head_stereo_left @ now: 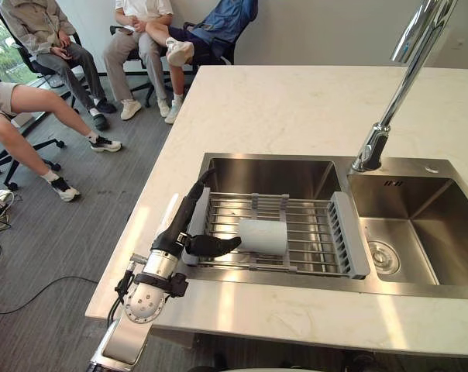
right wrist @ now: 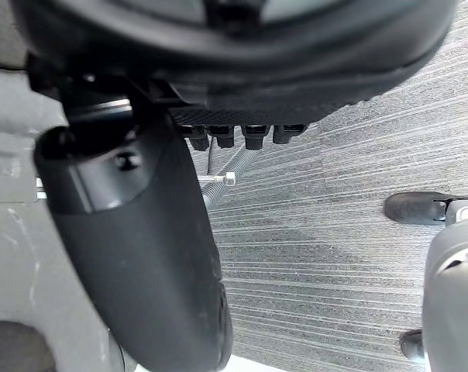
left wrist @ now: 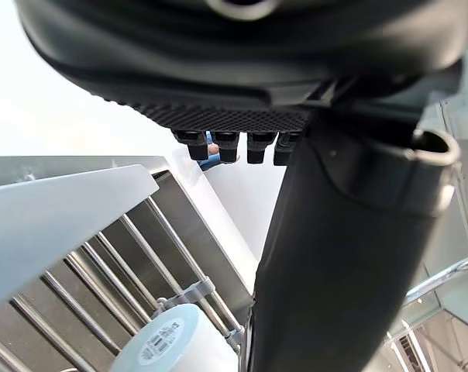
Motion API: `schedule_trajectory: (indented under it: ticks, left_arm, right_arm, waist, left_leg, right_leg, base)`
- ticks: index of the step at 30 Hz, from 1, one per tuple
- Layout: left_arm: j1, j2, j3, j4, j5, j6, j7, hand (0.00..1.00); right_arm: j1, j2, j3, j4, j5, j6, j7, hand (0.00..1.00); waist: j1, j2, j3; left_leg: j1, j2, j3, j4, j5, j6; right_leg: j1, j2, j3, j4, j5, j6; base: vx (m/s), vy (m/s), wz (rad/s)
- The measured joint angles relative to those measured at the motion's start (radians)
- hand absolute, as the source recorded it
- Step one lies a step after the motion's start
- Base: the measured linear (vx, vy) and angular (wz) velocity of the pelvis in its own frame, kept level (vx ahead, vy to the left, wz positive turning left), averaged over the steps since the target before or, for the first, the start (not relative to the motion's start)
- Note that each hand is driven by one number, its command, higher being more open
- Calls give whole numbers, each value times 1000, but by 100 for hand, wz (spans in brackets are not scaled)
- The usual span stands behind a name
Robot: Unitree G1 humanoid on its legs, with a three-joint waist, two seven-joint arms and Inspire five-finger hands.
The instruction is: Walk over to the sink, pick up the cup, carry it to the dishwasher, place the cup inside the dishwasher, then close the dishwasher door
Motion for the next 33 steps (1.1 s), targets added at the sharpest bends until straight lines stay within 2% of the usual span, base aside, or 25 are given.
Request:
schedule_trajectory:
  ticks: [12, 20, 33]
  left_arm:
    - [-16, 95, -23, 0, 136, 0, -19, 100]
    - [-28, 98, -48, 0, 181, 0, -20, 100]
    - [-102, 101, -189, 0, 215, 1, -52, 100]
  right_arm:
    - [-6, -17, -24, 1, 1, 0, 15, 100]
    - [-21, -23, -38, 17, 1, 0, 15, 100]
    - [-66, -15, -10, 13, -7, 1, 8, 100]
  waist:
    - [0, -5, -6]
    - [0, -7, -9]
    - [0, -5, -13]
  left_leg:
    - [10, -9, -4, -32, 14, 4]
    - [10, -10, -6, -33, 15, 5]
    - [4, -20, -18, -48, 22, 11]
  right_leg:
    - [5, -3, -1, -22, 8, 9]
    - [4, -4, -2, -23, 8, 8]
    - [3, -11, -11, -39, 11, 12]
  base:
    - [0, 0, 0]
    - [-8, -3, 0]
    - [2, 1, 2]
